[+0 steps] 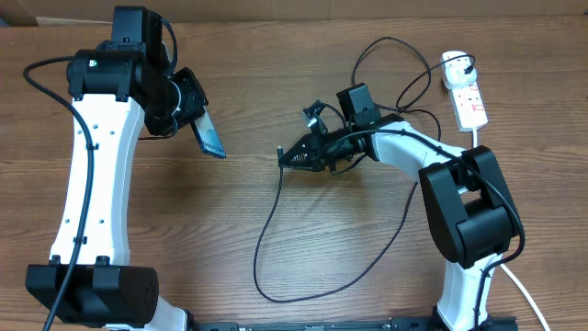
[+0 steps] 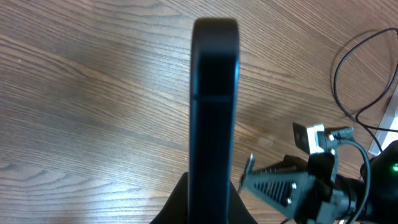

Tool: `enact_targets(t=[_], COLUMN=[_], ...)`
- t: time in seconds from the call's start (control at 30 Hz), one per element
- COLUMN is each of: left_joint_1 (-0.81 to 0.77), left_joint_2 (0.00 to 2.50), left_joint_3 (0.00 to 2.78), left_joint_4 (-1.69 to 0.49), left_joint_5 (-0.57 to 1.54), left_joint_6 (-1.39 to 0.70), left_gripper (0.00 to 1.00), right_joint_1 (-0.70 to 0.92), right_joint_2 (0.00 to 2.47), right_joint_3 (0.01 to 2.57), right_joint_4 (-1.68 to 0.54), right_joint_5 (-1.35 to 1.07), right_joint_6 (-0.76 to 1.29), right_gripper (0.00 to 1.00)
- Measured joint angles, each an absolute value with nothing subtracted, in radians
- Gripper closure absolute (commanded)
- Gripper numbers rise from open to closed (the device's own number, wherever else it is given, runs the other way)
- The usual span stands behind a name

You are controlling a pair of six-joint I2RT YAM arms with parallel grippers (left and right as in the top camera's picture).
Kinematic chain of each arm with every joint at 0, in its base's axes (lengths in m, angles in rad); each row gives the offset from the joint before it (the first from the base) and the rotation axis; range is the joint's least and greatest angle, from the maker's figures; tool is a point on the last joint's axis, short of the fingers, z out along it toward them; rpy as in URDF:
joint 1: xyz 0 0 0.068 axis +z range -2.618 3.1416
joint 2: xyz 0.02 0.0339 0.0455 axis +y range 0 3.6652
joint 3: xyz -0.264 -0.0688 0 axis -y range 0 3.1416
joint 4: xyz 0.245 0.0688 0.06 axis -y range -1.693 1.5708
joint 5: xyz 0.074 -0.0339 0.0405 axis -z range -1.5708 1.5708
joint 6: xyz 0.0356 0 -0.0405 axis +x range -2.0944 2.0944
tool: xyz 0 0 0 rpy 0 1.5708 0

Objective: Plug charger to phone and switch on socket
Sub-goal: 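Lift the plug with the right gripper toward the phone's bottom edge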

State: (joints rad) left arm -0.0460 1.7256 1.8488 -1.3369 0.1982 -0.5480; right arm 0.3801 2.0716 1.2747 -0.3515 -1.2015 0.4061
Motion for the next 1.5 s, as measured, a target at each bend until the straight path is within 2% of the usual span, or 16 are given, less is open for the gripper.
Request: enact_targets(t=[0.23,0.6,0.97,1.07,1.13,1.23,1.5], left_joint_1=[-0.046,-0.046,-0.046,-0.046,-0.047,-0.053,-0.052], left_joint_2=[1.726,1.726,1.766,1.816,1.87,1.913,1.919], left_joint_3=[1.849,1.849,1.849,1.848,1.85,1.85,1.851], left_joint_4=[-1.285,-1.072,-0.966,-0.903,-0.801,-0.784,-0.781], left_joint_5=[0.229,0.475,0.642,0.742,0.885,0.989,1.044], left_joint_6=[-0.547,-0.515,-0.501,-0.496,-0.493,-0.493,-0.502], left_gripper=[0.95,0.96,0.95,0.96,0.96,0.96,0.96], right_joint_1=[0.38,0.38,0.38,0.38,0.38,0.38,0.379], right_joint_2=[2.072,2.072,1.98,1.917,1.895,1.895,1.895], right_joint_3=[1.275,1.275,1.274,1.274,1.274,1.274,1.274], right_joint_4=[-0.352,-0.353,-0.358,-0.356,-0.353,-0.358,-0.346], right_joint_5=[-1.38,-1.517,-1.536,-1.537,-1.536,-1.536,-1.528], right_joint_6=[0.317,0.302,0.326,0.342,0.365,0.385,0.431], right_gripper=[0.96,0.96,0.96,0.96,0.96,0.96,0.96])
